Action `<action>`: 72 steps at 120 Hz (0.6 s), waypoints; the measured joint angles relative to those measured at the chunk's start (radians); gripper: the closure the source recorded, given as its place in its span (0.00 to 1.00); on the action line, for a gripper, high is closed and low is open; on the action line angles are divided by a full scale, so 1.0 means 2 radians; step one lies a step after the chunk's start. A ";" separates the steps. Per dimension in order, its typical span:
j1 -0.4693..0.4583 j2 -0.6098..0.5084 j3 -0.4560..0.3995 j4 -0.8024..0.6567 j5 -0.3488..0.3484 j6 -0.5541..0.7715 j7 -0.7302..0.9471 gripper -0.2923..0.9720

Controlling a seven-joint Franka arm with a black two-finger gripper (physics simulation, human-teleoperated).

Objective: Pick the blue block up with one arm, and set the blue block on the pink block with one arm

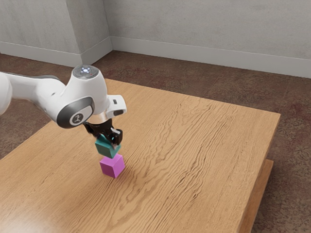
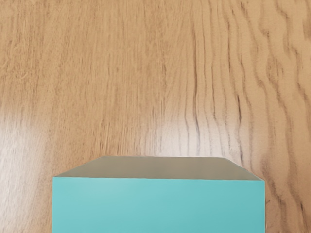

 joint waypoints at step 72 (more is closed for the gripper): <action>-0.040 -0.027 0.034 0.272 -0.147 -0.259 0.031 0.25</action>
